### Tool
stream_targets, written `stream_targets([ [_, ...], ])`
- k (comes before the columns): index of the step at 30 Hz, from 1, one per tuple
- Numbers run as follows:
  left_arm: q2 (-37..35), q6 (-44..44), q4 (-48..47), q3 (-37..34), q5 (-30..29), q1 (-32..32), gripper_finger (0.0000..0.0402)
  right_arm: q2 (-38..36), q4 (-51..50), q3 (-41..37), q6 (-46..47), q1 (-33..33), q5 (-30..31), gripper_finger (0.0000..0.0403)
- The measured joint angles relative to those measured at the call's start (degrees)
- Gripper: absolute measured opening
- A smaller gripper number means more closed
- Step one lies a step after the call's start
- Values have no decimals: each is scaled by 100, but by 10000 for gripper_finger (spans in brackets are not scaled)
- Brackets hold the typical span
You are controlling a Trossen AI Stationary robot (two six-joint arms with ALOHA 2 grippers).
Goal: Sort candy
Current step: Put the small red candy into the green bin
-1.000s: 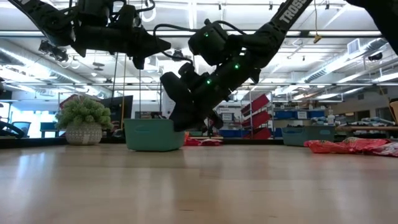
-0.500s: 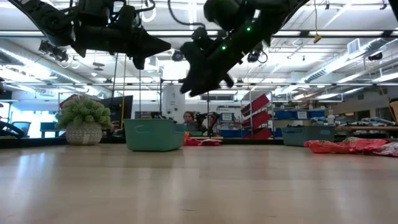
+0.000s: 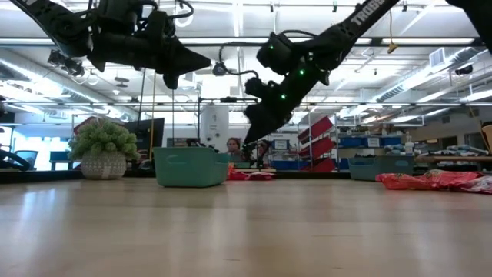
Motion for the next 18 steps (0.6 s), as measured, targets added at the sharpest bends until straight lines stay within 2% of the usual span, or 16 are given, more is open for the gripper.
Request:
stream_targets([
  [3, 0, 15, 0, 0, 0, 0, 0, 43, 192, 2, -149, -346, -966, 170],
  [5, 0, 15, -4, 0, 0, 0, 0, 175, 248, 11, -303, -492, -1361, 169],
  [9, 0, 15, -7, 0, 0, 0, 0, 481, 187, 141, -748, -597, -1500, 167],
  [18, 0, 15, -31, 0, 0, 0, 0, 1356, -800, 1394, -1158, -704, -1607, 160],
])
